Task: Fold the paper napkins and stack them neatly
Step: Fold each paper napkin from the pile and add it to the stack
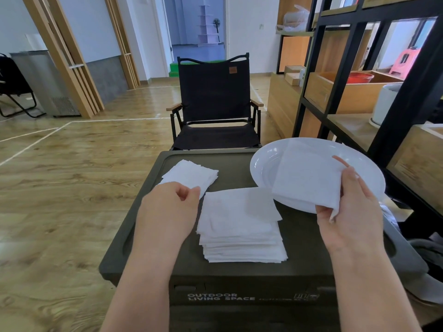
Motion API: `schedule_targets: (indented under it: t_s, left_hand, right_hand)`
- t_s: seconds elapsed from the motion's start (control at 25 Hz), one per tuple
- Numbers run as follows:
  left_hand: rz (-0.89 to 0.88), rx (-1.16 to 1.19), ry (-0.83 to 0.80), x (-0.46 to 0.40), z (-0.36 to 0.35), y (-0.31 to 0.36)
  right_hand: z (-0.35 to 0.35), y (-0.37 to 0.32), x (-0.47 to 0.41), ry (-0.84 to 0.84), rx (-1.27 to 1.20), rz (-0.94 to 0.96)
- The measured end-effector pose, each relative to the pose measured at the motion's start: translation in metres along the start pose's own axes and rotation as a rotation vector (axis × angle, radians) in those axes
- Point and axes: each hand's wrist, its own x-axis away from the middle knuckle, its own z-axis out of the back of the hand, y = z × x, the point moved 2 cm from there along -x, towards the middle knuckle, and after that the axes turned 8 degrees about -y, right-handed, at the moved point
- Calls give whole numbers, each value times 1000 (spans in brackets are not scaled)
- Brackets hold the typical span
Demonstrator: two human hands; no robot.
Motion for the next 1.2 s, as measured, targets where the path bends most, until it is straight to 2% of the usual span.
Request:
schedule_targets:
  t_s: [0.12, 0.24, 0.6, 0.88, 1.2]
  left_hand:
    - [72, -129, -221, 7, -5, 5]
    - [96, -189, -322, 8, -13, 6]
    - [160, -180, -365, 5, -12, 5]
    - [126, -3, -381, 3, -11, 1]
    - [114, 21, -434, 1, 4, -10]
  right_hand:
    - [-2, -1, 2, -7, -38, -2]
    - [-3, -1, 3, -17, 32, -12]
    - [-2, 1, 3, -30, 42, 16]
    - [-4, 2, 3, -31, 49, 0]
    - [-6, 3, 5, -48, 66, -8]
